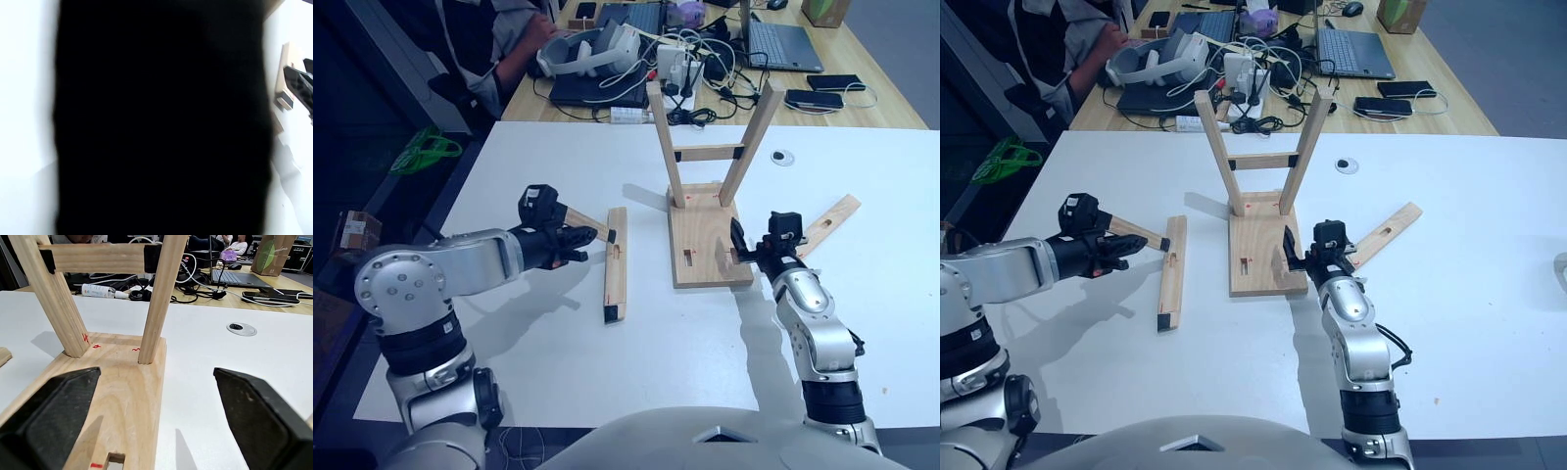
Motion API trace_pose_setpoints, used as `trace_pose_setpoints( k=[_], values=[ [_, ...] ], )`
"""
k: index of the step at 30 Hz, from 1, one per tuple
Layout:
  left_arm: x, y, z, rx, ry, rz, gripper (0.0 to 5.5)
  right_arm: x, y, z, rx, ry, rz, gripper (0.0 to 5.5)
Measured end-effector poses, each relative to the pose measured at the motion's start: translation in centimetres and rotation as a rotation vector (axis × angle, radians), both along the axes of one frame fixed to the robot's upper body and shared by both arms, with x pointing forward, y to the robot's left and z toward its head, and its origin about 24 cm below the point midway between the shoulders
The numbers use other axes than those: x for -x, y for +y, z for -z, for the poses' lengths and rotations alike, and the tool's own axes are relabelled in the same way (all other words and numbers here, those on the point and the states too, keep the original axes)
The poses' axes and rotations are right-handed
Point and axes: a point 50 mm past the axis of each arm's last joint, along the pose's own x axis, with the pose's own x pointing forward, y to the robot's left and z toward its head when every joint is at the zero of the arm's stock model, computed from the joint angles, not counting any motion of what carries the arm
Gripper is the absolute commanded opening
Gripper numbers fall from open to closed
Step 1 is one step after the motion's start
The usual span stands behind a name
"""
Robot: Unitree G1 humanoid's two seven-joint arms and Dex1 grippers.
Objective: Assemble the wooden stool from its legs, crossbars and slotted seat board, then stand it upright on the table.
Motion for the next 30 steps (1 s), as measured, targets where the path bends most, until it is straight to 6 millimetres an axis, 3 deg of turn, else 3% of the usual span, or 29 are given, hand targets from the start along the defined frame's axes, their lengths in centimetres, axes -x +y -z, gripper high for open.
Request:
trace_pose_setpoints(
  k=[8, 14, 30],
  values=[
    [1.0, -1.7, 0.3, 0.135, 0.118, -0.125, 0.40, 0.1, 0.1, 0.0, -0.001, 0.006, -0.003, 4.32],
    [1.1, -1.2, 0.8, 0.061, 0.176, -0.196, 0.40, 0.1, 0.0, 0.0, 0.003, 0.010, -0.003, 4.32],
    [-0.6, -1.9, 0.9, -0.022, 0.136, -0.139, 0.40, -0.1, 0.1, -0.2, 0.009, 0.009, -0.010, 4.32]
  ],
)
